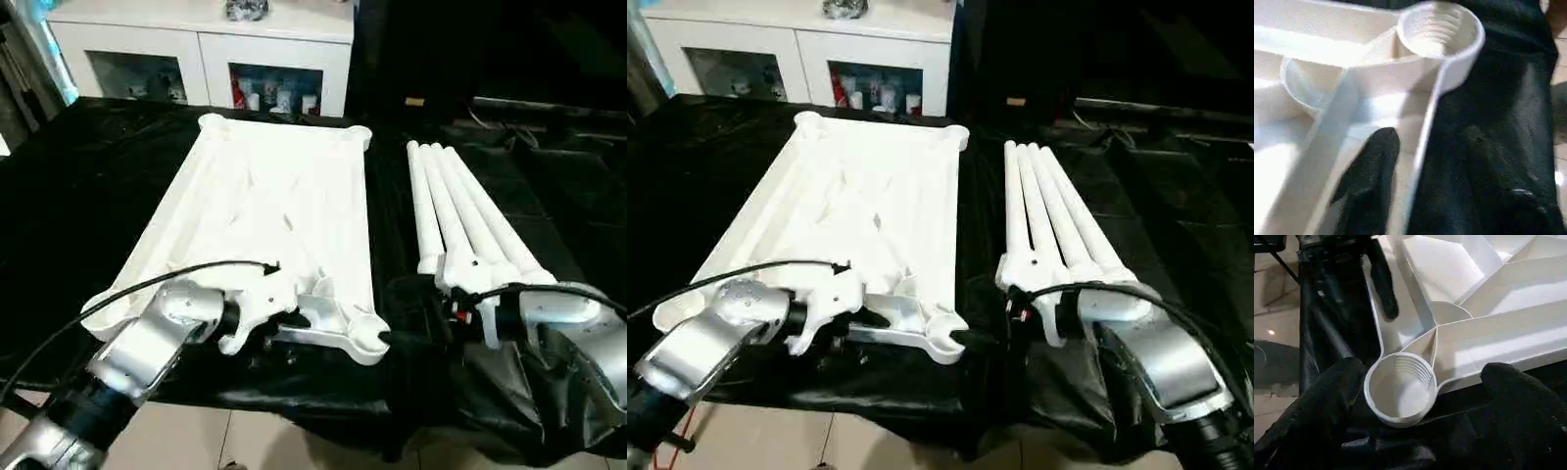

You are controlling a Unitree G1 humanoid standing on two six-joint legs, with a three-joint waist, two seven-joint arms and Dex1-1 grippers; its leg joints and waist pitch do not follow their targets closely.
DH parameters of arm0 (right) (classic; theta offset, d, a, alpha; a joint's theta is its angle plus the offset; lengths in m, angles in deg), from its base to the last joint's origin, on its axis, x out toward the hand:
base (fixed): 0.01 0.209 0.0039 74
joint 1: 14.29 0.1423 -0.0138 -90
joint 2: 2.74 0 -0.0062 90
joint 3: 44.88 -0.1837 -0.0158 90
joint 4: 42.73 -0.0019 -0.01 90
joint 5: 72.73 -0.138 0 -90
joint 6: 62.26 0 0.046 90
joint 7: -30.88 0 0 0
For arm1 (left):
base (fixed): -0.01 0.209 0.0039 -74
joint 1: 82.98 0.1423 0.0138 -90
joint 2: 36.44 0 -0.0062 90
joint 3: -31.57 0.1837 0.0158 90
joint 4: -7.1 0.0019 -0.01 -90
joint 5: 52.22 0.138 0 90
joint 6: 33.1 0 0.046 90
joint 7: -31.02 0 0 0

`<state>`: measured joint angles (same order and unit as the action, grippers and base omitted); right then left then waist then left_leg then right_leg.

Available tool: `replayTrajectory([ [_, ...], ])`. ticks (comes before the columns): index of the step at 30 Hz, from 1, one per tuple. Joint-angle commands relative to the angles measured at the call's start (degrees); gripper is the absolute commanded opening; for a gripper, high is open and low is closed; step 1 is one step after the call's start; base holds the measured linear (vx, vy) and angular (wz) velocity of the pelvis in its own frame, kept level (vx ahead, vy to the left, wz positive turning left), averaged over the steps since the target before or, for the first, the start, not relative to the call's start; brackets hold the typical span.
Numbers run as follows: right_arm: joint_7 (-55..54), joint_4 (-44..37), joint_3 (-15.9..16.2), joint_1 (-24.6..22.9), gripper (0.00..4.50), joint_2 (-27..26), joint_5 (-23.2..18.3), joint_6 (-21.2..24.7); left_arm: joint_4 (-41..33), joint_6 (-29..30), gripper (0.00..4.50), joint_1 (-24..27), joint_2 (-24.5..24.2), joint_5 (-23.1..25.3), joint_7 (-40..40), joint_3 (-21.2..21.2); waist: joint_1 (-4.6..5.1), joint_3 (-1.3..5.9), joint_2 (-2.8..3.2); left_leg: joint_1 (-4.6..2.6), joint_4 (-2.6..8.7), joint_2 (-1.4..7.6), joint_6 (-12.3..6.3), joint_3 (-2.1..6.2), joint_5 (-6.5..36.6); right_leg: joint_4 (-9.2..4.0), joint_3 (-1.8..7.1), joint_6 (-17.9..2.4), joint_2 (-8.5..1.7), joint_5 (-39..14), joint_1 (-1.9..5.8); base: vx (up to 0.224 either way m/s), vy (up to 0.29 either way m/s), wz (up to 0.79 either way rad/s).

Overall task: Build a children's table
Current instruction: Move to table

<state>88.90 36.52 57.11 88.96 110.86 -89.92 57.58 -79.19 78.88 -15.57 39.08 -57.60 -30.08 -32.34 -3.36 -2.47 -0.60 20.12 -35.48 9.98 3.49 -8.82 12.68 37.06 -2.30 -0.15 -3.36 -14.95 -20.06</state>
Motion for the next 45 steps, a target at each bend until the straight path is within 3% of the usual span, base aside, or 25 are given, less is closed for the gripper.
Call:
replayTrajectory([
  [1,0.2,-0.6,0.7,0.1,4.38,0.7,0.6,-0.1,0.8,-0.3,2.07,-1.1,0.1,0.4,-0.4,0.2,-0.08,2.78,0.20,-0.03,4.52,3.23,-2.75,0.78,4.3,-4.24,2.92,-15.5,-4.72,3.5,2.02,0.000,0.000,0.00],
  [3,0.2,-0.7,0.7,0.0,4.38,0.8,0.5,-0.2,1.2,-0.3,1.61,-1.3,0.2,0.4,-0.7,0.3,-0.06,2.80,0.19,-0.03,4.49,3.20,-2.94,0.78,4.0,-4.21,2.93,-15.6,-4.67,4.2,1.98,0.000,0.000,0.00],
  [16,-0.5,-1.5,0.8,-1.5,4.38,0.5,1.2,-0.8,3.4,-1.8,0.67,-1.3,-0.2,2.2,-1.9,1.2,0.03,2.69,0.50,-0.05,4.66,3.33,-2.95,0.89,4.7,-4.33,2.92,-15.9,-4.73,4.3,2.02,0.000,0.000,0.00],
  [17,-0.7,-1.4,0.9,-1.6,4.38,0.4,1.4,-1.0,4.0,-2.8,0.47,-1.3,-0.1,3.0,-0.5,0.5,0.08,2.65,0.44,0.03,4.66,3.31,-3.03,0.87,4.8,-4.37,2.94,-15.9,-4.73,4.2,2.05,0.000,0.000,0.00],
  [21,-0.9,-1.2,1.0,-1.5,4.38,0.0,1.7,-1.1,5.1,-3.7,0.35,-1.7,0.7,3.0,2.3,-2.0,0.16,2.50,0.41,0.04,4.79,3.34,-2.68,0.87,5.8,-4.56,2.96,-15.7,-4.85,1.8,2.04,0.000,0.000,0.00],
  [25,-1.1,-0.7,1.2,-1.2,4.38,-0.4,2.4,-1.6,5.6,-4.1,0.08,-2.2,0.1,3.1,4.1,-4.4,0.89,2.49,0.15,0.40,4.73,3.18,-3.06,0.92,5.0,-4.55,2.91,-15.5,-4.79,1.9,2.18,0.000,0.000,0.00],
  [30,-1.1,-0.3,1.4,-0.8,4.38,-0.5,2.7,-1.9,6.3,-5.3,0.03,-2.4,-0.9,3.7,5.0,-5.8,1.29,2.65,-0.03,0.43,4.47,3.04,-4.31,0.83,2.9,-4.48,2.90,-15.3,-4.66,3.2,2.10,0.000,0.000,0.00],
  [36,-1.1,0.8,2.0,0.3,4.38,-1.0,3.6,-2.5,10.0,-13.4,0.03,-2.5,-2.0,2.8,6.3,-9.3,0.84,3.48,-0.28,0.68,3.68,2.88,-7.61,0.62,-4.0,-3.03,2.73,-16.5,-4.34,15.8,1.90,0.000,0.000,0.00],
  [44,-0.9,0.9,2.2,0.3,4.38,-1.1,3.8,-3.0,12.8,-20.7,0.03,-2.4,-1.2,-0.4,2.0,-11.1,-0.22,3.34,-0.33,0.58,3.65,3.20,-8.13,0.49,-4.1,-2.78,2.71,-17.0,-4.61,16.3,1.63,0.000,0.000,0.00],
  [45,-0.9,0.8,2.1,0.3,4.38,-1.2,3.8,-3.0,13.1,-21.6,0.30,-2.4,-1.0,-0.6,1.6,-11.2,-0.28,3.35,-0.25,0.53,3.62,3.21,-8.09,0.46,-3.9,-2.80,2.72,-17.0,-4.61,16.2,1.59,0.000,0.000,0.00],
])
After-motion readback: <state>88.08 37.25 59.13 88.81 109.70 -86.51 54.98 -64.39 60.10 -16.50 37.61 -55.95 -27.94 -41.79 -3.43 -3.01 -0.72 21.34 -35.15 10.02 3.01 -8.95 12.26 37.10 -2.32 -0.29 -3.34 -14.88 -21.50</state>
